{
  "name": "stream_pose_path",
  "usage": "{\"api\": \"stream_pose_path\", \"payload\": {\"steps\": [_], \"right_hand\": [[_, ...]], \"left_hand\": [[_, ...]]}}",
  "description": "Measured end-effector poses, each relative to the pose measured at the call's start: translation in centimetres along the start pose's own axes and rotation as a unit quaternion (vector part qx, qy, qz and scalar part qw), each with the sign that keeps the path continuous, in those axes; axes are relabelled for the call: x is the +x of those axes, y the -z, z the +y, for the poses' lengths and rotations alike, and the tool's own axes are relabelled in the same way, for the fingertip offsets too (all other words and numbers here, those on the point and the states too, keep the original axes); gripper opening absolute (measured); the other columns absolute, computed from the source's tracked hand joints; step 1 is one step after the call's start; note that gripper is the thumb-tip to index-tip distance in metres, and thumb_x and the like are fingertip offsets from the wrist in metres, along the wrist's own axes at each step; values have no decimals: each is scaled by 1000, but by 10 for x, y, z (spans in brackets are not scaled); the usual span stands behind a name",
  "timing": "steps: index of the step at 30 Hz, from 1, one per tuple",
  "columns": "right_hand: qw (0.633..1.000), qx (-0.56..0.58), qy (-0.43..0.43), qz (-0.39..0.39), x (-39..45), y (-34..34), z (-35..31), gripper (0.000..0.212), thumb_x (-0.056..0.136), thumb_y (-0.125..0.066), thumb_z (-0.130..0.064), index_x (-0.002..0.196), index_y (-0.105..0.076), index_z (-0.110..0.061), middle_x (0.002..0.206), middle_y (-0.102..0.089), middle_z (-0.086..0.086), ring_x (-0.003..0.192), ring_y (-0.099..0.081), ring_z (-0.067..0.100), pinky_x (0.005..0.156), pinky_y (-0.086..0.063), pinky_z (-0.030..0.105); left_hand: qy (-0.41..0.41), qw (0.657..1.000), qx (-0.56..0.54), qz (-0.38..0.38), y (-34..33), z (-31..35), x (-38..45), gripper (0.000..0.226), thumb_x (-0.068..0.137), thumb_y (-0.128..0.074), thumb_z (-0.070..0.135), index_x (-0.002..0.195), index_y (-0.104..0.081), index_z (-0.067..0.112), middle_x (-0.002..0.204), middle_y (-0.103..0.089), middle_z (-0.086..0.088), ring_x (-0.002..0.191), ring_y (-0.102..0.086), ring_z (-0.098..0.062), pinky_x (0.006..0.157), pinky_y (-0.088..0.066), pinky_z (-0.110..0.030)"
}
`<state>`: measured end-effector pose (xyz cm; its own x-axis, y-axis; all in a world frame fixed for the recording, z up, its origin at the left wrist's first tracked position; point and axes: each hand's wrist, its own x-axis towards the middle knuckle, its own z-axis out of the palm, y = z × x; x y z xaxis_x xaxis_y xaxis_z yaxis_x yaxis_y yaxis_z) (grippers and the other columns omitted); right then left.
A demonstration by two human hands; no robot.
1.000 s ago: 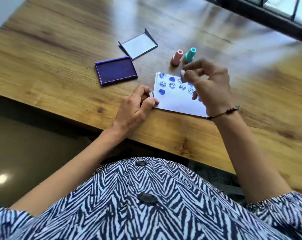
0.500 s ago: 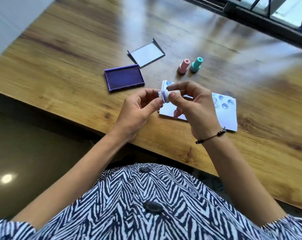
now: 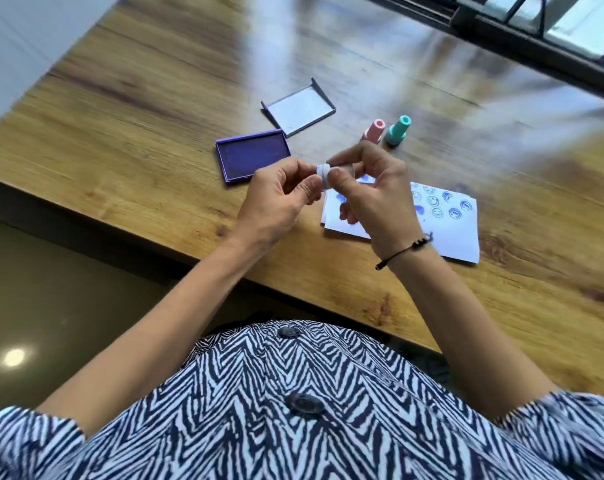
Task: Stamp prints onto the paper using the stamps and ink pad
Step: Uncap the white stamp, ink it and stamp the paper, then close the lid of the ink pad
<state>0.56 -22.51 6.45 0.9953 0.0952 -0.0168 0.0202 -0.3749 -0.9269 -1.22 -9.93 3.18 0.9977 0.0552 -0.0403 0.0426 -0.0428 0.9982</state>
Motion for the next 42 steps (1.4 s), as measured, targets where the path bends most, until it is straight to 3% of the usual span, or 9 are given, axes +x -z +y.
{"api": "stream_pose_path", "payload": {"steps": [5, 8, 12, 16, 23, 26, 32, 34, 42], "right_hand": [[957, -272, 93, 38, 53, 0, 5, 12, 78, -55, -11, 86, -65, -12, 78, -65, 2, 71, -60, 20, 68, -46, 34], [882, -460, 106, 18, 78, -3, 11, 17, 80, -50, -8, 95, -58, -8, 101, -60, 18, 85, -60, 40, 65, -42, 38], [835, -537, 124, -11, 89, -8, 16, 15, 80, -47, -1, 92, -56, -3, 98, -58, 22, 84, -61, 43, 62, -35, 35], [835, -537, 120, -20, 88, -8, 13, 16, 85, -49, -9, 99, -53, -4, 102, -57, 22, 87, -60, 42, 62, -34, 36], [877, -457, 139, 49, 73, -3, -14, 23, 86, -48, -17, 108, -52, -9, 106, -58, 17, 87, -58, 44, 64, -41, 40], [911, -391, 118, 57, 70, -4, -22, 23, 85, -49, -19, 106, -56, -11, 104, -62, 13, 93, -58, 39, 75, -45, 41], [990, -99, 10, 97, 75, -12, -44, 24, 86, -55, -36, 96, -59, -14, 87, -64, 4, 81, -63, 23, 63, -51, 29], [997, 14, -68, 41, 78, -15, -51, 31, 89, -47, -47, 96, -51, -17, 92, -58, 6, 79, -60, 23, 52, -52, 28], [959, 153, -164, -175, 62, -42, -52, 55, 84, -31, -67, 90, -58, -19, 85, -63, 11, 78, -64, 25, 81, -55, 38]], "left_hand": [[3, 992, 120, 42, 11, 5, 37, 23, 84, -63, 16, 104, -64, 5, 93, -67, -9, 82, -58, -13, 84, -53, -32], [-32, 972, 221, 69, 19, 11, 60, 25, 82, -64, 16, 104, -63, 3, 102, -69, -12, 87, -61, -17, 77, -46, -17], [-88, 909, 406, 42, 26, 13, 97, 33, 82, -59, 17, 111, -56, 1, 112, -60, -21, 107, -52, -33, 90, -35, -33], [-62, 821, 567, -37, 20, 12, 132, 52, 79, -64, 27, 117, -45, -3, 123, -49, -25, 118, -39, -39, 96, -37, -42], [-68, 766, 632, -91, 13, 13, 154, 41, 72, -67, 21, 103, -53, -2, 111, -57, -26, 104, -53, -43, 79, -45, -40], [-72, 789, 604, -90, 14, 16, 155, 52, 68, -68, 28, 105, -46, -3, 106, -57, -26, 100, -54, -43, 71, -38, -37], [-142, 942, 305, -5, 42, 39, 130, 76, 61, -64, 34, 125, -36, 4, 96, -63, -11, 88, -60, -26, 82, -46, -28], [-187, 952, 240, 15, 52, 43, 111, 72, 63, -65, 30, 125, -37, 6, 93, -59, -2, 84, -59, -16, 79, -45, -17], [-210, 968, 137, 12, 69, 28, 59, 72, 67, -73, 16, 122, -31, -3, 106, -52, -3, 102, -60, -23, 96, -49, -34]]}}
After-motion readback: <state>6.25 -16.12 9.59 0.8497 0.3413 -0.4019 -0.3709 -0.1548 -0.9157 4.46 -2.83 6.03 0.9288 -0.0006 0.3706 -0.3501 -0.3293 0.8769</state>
